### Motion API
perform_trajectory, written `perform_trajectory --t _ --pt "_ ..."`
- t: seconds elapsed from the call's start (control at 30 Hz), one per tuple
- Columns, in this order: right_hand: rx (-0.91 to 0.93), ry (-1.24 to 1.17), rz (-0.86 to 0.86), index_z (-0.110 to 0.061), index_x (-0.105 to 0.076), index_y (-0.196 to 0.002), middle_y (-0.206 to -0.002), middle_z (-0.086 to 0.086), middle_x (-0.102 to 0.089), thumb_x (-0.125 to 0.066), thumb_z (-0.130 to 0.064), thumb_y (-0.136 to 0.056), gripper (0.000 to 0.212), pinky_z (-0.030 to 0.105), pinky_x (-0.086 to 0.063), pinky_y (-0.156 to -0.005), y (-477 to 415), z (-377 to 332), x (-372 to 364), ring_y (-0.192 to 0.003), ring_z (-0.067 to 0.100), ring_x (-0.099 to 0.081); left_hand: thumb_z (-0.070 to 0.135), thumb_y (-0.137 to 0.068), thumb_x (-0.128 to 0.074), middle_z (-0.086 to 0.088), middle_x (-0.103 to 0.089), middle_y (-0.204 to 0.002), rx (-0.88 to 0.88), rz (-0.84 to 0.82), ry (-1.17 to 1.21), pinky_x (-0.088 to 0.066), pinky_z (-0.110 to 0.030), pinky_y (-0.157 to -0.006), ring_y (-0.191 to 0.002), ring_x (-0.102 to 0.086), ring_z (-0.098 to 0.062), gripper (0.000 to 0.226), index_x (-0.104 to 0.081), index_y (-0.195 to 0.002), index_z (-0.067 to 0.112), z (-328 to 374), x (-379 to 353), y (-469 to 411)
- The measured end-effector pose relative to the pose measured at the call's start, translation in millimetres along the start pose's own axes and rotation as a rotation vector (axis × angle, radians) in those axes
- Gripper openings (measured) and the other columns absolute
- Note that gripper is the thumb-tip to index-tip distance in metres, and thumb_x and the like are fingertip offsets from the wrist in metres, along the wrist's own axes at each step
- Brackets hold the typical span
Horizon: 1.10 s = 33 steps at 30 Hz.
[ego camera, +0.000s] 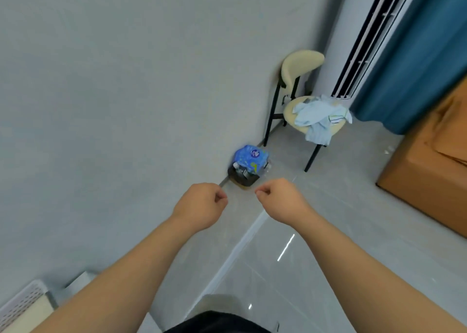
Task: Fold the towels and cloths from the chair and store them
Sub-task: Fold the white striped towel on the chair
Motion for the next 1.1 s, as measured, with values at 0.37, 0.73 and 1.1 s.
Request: perform_trajectory --t 0.37,0.73,1.1 --pt "-0.131 -0.045 0.070 -0.001 -0.068 -0.105 -0.103 0.018 -0.070 -0.048 -0.020 -0.096 0.029 0.048 -0.057 -0.084 -168.4 141.9 137.5 -0.097 0.035 -0.066 0.025 -0.091 -0.061 0.006 -0.072 -0.083 -0.153 -0.062 0.083 -0.049 -0.027 -0.077 -0.078 -0.062 -0.012 0.015 -0.075 -0.090 0.020 159.0 -63.3 -227.8" --pt "-0.225 -0.133 0.118 -0.021 -0.073 -0.107 -0.094 -0.007 -0.071 -0.053 -0.029 -0.099 0.023 0.028 -0.050 -0.074 -340.3 280.0 301.4 -0.087 0.014 -0.065 0.028 -0.094 -0.059 0.009 -0.071 -0.093 -0.259 -0.193 0.068 -0.052 -0.028 -0.080 -0.086 -0.063 -0.009 0.016 -0.074 -0.097 0.022 360.3 -93.2 -452.7" --pt "-0.070 -0.088 -0.052 0.003 -0.065 -0.099 -0.092 0.024 -0.066 -0.049 -0.016 -0.092 0.026 0.032 -0.043 -0.062 -510.9 425.3 456.2 -0.064 0.019 -0.051 0.023 -0.093 -0.058 0.005 -0.071 -0.084 0.002 -0.115 0.147 -0.053 -0.027 -0.071 -0.074 -0.066 -0.010 0.015 -0.072 -0.089 0.018 517.2 -158.3 -598.2"
Point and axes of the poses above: each hand's wrist, its own y-axis away from the middle knuckle, its own x-axis out of the back of the hand, z = x × y, the point moved 1 cm from there along -y, towards the middle knuckle
